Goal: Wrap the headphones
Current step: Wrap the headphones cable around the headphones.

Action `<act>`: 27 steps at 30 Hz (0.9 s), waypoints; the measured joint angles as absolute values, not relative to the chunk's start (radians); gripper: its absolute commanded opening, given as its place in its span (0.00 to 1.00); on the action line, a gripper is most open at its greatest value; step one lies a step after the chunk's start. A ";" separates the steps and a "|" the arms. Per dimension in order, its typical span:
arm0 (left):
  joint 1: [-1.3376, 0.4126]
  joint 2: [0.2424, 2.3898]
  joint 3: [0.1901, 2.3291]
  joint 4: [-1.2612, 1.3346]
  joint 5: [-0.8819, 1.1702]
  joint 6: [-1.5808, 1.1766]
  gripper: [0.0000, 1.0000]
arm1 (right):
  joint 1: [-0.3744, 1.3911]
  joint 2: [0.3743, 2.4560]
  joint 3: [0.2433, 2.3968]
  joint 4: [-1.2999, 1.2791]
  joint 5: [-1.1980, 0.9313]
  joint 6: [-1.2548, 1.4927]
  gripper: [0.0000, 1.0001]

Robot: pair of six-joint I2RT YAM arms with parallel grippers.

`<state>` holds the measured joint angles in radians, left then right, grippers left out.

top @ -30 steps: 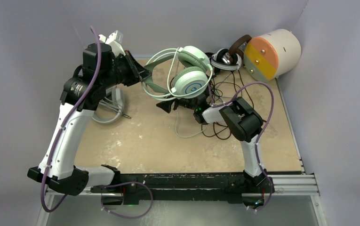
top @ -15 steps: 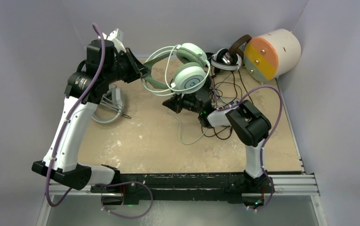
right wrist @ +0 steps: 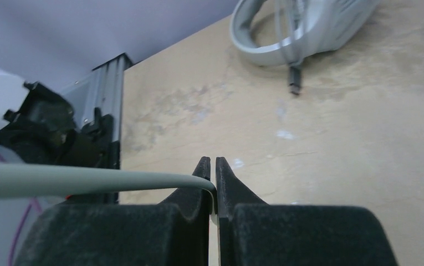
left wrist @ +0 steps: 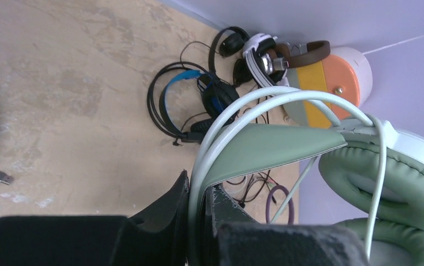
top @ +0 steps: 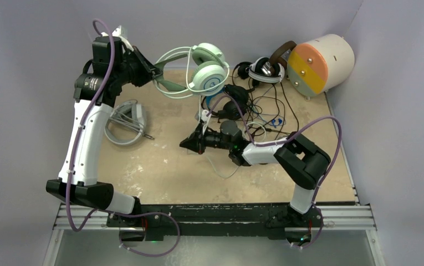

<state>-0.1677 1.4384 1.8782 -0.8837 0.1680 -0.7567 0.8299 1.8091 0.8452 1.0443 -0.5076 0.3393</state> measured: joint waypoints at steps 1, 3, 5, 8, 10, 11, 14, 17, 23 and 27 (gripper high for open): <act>-0.166 1.439 1.873 -0.882 0.179 -0.762 0.00 | 0.848 1.804 0.845 1.033 -0.507 0.344 0.00; -0.161 1.441 1.860 -0.881 0.199 -0.773 0.00 | 0.880 1.794 0.845 1.007 -0.504 0.351 0.00; -0.153 1.441 1.847 -0.878 0.205 -0.779 0.00 | 0.917 1.773 0.845 0.959 -0.482 0.355 0.00; -0.134 1.440 1.811 -0.864 0.202 -0.793 0.00 | 0.966 1.732 0.854 0.872 -0.453 0.356 0.00; -0.127 1.439 1.768 -0.844 0.202 -0.803 0.00 | 0.991 1.721 0.890 0.796 -0.430 0.358 0.00; -0.123 1.437 1.740 -0.830 0.201 -0.813 0.00 | 1.001 1.721 0.915 0.757 -0.417 0.361 0.00; -0.120 1.436 1.663 -0.797 0.201 -0.857 0.00 | 1.015 1.721 0.964 0.674 -0.371 0.390 0.00; -0.117 1.435 1.616 -0.769 0.196 -0.901 0.00 | 1.016 1.721 0.978 0.607 -0.322 0.428 0.00; -0.115 1.372 1.487 -0.676 0.124 -0.996 0.00 | 1.017 1.721 1.023 0.472 -0.241 0.488 0.00; -0.113 1.300 1.399 -0.636 -0.005 -1.045 0.00 | 1.021 1.721 1.045 0.413 -0.178 0.522 0.00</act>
<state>-0.1135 1.3003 1.3987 -0.6365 -0.0048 -1.0454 1.0214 1.7210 1.0451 0.4133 -0.1783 0.5220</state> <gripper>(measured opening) 0.055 0.021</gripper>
